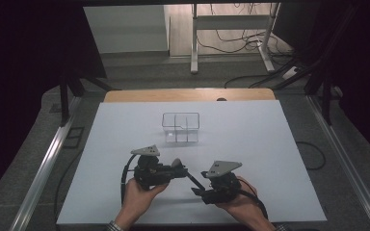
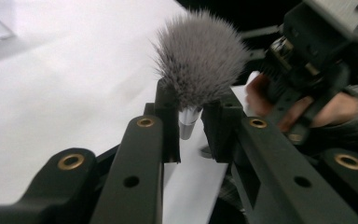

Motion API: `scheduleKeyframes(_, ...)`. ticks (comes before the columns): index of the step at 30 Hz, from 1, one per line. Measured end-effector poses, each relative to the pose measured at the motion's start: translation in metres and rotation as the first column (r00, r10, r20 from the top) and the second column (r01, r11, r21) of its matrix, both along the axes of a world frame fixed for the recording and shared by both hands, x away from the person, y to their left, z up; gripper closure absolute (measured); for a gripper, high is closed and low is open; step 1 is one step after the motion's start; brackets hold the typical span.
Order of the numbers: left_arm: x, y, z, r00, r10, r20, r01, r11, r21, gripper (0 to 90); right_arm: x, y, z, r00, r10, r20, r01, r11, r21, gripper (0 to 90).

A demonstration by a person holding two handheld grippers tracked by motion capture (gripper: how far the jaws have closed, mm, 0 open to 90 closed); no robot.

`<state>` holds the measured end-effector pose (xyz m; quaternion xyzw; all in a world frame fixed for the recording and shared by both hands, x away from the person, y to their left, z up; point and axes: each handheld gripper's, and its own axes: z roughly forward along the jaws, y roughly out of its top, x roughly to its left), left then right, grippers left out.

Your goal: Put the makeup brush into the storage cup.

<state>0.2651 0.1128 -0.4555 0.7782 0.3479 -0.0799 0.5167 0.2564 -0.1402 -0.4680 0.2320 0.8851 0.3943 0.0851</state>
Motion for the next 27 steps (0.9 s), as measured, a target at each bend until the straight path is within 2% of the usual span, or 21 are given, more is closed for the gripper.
scheduleKeyframes(2,-0.001,-0.003,0.001,0.9999,0.004,0.015,-0.004,0.9996,0.028,76.7,0.001,0.002,-0.002,0.9999,0.000,-0.011,0.000,1.000,0.004,18.4)
scheduleKeyframes(3,-0.002,-0.006,0.001,0.9997,-0.001,0.024,-0.001,0.9986,0.053,76.7,0.000,0.004,-0.004,0.9999,-0.010,0.003,0.010,1.000,-0.004,12.2)
scheduleKeyframes(4,-0.002,-0.006,0.001,0.9997,-0.001,0.024,-0.001,0.9986,0.053,76.7,0.000,0.004,-0.004,0.9999,-0.010,0.003,0.010,1.000,-0.004,12.2)
scheduleKeyframes(7,-0.004,-0.010,0.002,0.9991,-0.008,0.042,0.004,0.9961,0.088,76.7,-0.002,0.008,-0.004,0.9995,-0.015,0.026,0.016,1.000,-0.016,11.0)
scheduleKeyframes(11,-0.007,-0.017,0.003,0.9982,-0.019,0.058,0.012,0.9927,0.120,76.7,-0.002,0.010,-0.001,0.9988,-0.014,0.047,0.015,0.999,-0.029,24.1)
scheduleKeyframes(12,-0.007,-0.017,0.003,0.9982,-0.019,0.058,0.012,0.9927,0.120,76.7,-0.002,0.010,-0.001,0.9988,-0.014,0.047,0.015,0.999,-0.029,24.1)
scheduleKeyframes(13,-0.007,-0.019,0.003,0.9980,-0.023,0.059,0.015,0.9919,0.126,76.7,-0.004,0.010,0.000,0.9990,-0.003,0.045,0.004,1.000,-0.030,38.4)
scheduleKeyframes(15,-0.007,-0.020,0.002,0.9980,-0.025,0.058,0.017,0.9921,0.125,76.7,-0.005,0.012,0.001,0.9986,0.008,0.053,-0.006,0.999,-0.041,47.1)
scheduleKeyframes(16,-0.007,-0.020,0.002,0.9980,-0.025,0.058,0.017,0.9921,0.125,76.7,-0.005,0.012,0.001,0.9986,0.008,0.053,-0.006,0.999,-0.041,47.1)
scheduleKeyframes(18,-0.007,-0.021,0.001,0.9980,-0.030,0.056,0.023,0.9913,0.130,76.7,-0.007,0.013,0.002,0.9983,0.018,0.056,-0.015,0.999,-0.046,58.0)
scheduleKeyframes(19,-0.007,-0.022,0.000,0.9980,-0.033,0.053,0.026,0.9909,0.132,76.6,-0.008,0.014,0.002,0.9977,0.012,0.067,-0.009,0.999,-0.053,71.0)
scheduleKeyframes(20,-0.007,-0.022,0.000,0.9980,-0.033,0.053,0.026,0.9909,0.132,76.6,-0.009,0.014,0.002,0.9972,0.021,0.071,-0.017,0.998,-0.053,76.7)
scheduleKeyframes(21,-0.005,-0.021,-0.003,0.9985,-0.036,0.041,0.031,0.9926,0.117,76.4,-0.009,0.014,0.003,0.9967,0.027,0.077,-0.023,0.998,-0.056,77.7)
scheduleKeyframes(23,-0.004,-0.019,-0.005,0.9984,-0.036,0.044,0.031,0.9941,0.104,74.9,-0.009,0.014,0.003,0.9969,0.027,0.074,-0.023,0.998,-0.062,78.3)
scheduleKeyframes(24,-0.004,-0.019,-0.005,0.9984,-0.036,0.044,0.031,0.9941,0.104,69.8,-0.009,0.014,0.003,0.9969,0.027,0.074,-0.023,0.998,-0.062,78.3)
scheduleKeyframes(25,-0.004,-0.019,-0.005,0.9983,-0.025,0.052,0.019,0.9935,0.112,69.8,-0.009,0.013,0.003,0.9973,0.026,0.068,-0.022,0.998,-0.057,78.3)
scheduleKeyframes(26,-0.004,-0.019,-0.005,0.9978,-0.018,0.063,0.010,0.9925,0.122,56.7,-0.006,0.011,0.004,0.9985,0.020,0.051,-0.018,0.999,-0.043,78.3)
scheduleKeyframes(27,-0.004,-0.018,-0.005,0.9965,-0.006,0.084,-0.005,0.9914,0.131,53.3,-0.005,0.009,0.005,0.9987,0.018,0.049,-0.016,0.999,-0.034,78.3)
